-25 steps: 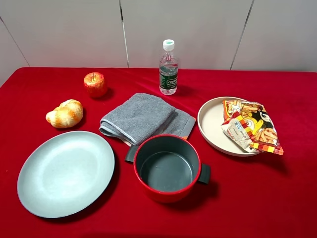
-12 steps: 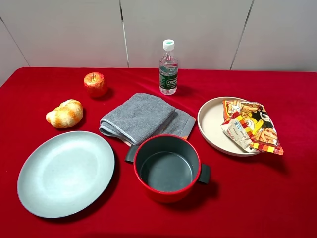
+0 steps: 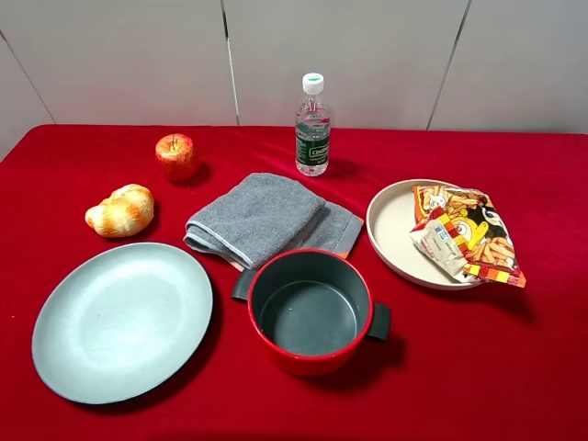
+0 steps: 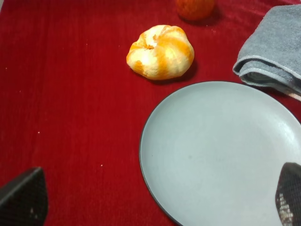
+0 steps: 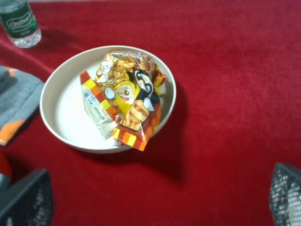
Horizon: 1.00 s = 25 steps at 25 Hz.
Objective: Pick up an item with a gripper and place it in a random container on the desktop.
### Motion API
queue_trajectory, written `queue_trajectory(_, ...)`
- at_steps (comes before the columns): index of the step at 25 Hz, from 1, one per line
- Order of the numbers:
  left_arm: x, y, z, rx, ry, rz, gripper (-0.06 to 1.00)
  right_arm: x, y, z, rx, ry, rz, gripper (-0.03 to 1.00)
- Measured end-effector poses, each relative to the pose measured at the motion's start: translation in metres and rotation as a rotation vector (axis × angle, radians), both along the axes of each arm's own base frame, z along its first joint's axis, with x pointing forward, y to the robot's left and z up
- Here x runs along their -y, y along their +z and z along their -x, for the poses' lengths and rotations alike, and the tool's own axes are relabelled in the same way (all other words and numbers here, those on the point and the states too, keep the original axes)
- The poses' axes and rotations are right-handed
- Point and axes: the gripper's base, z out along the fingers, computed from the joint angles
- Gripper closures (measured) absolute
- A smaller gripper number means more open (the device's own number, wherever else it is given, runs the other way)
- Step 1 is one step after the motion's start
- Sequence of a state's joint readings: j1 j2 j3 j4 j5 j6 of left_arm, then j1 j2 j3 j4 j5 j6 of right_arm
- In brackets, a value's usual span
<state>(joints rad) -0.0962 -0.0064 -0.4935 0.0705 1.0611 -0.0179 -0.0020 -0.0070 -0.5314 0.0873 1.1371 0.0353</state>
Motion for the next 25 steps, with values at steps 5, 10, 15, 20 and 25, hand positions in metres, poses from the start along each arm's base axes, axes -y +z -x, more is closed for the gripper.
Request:
queue_trajectory(5,0.0,0.0,0.0,0.0,0.0,0.0,-0.01,0.0,0.0,0.0,0.001,-0.002,0.001,0.27)
queue_trajectory(10,0.0,0.0,0.0,0.0,0.0,0.0,-0.01,0.0,0.0,0.0,0.002,-0.002,0.001,0.27)
queue_trajectory(15,0.0,0.0,0.0,0.0,0.001,-0.001,-0.01,0.0,0.0,0.0,0.002,-0.002,0.001,0.27)
queue_trajectory(20,0.0,0.0,0.0,0.0,0.001,-0.001,-0.01,0.001,0.002,-0.001,0.03,-0.006,0.008,0.27)
queue_trajectory(25,0.0,0.0,0.0,0.0,0.001,-0.002,-0.01,0.004,0.011,-0.006,0.141,-0.029,0.047,0.27)
